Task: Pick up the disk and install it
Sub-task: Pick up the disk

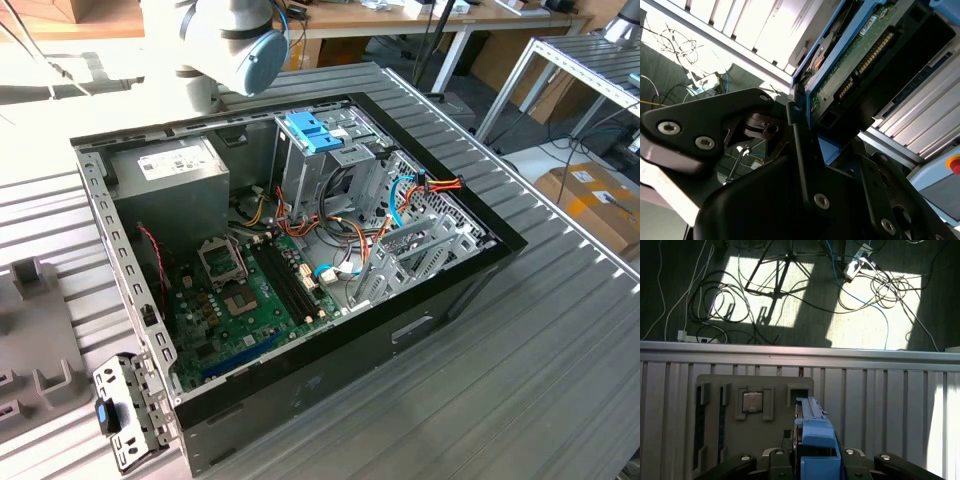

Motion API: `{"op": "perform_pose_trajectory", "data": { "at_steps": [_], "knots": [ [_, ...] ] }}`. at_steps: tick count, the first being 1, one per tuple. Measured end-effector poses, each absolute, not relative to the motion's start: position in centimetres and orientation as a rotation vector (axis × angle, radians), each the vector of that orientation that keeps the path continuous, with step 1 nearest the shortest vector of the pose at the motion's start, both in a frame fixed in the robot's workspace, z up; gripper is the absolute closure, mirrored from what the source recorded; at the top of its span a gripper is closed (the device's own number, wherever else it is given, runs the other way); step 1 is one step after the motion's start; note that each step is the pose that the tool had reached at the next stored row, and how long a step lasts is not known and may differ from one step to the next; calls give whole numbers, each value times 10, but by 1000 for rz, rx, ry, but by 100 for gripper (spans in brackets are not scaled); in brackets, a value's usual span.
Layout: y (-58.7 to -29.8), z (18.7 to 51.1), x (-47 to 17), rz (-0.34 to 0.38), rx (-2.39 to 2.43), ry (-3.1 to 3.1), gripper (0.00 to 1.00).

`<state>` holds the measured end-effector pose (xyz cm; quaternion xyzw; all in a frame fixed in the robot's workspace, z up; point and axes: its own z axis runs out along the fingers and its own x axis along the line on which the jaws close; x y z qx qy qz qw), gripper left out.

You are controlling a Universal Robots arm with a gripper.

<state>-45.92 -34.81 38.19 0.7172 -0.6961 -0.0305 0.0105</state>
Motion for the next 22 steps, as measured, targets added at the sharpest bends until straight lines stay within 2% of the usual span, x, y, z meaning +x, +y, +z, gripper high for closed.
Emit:
{"op": "perform_pose_trajectory", "data": {
  "at_steps": [22],
  "knots": [
    [-348,397,-459,-97,2239,-2173,63]
  ]
}}
